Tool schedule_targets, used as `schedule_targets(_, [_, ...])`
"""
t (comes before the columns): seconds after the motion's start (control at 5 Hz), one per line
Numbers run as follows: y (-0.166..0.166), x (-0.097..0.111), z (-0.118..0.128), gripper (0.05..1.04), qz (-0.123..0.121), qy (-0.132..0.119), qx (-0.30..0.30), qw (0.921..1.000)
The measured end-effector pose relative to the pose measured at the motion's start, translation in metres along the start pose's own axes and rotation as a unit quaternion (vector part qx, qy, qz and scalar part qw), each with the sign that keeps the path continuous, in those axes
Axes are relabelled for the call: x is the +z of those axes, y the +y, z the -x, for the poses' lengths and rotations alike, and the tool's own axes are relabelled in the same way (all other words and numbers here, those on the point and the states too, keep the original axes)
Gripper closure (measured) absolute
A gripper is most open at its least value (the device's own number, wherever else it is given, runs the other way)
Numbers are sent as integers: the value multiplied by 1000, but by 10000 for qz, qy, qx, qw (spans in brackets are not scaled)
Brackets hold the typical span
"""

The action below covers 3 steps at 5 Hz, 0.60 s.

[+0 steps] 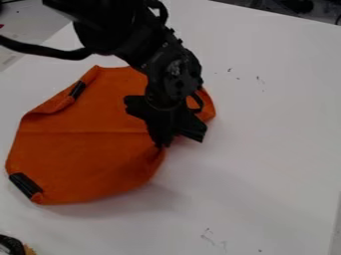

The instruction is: Unfold the cloth from left to right

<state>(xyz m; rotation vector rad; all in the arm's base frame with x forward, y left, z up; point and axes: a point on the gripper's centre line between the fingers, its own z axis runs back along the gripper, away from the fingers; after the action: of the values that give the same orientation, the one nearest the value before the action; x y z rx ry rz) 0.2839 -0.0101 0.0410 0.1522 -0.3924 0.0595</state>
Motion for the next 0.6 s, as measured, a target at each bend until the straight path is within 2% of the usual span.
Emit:
schedule_targets(0.4, [-20, -5, 13, 975, 226, -82, 365, 9990])
schedule_targets(0.6, [-34, -5, 17, 799, 252, -221, 509, 9981])
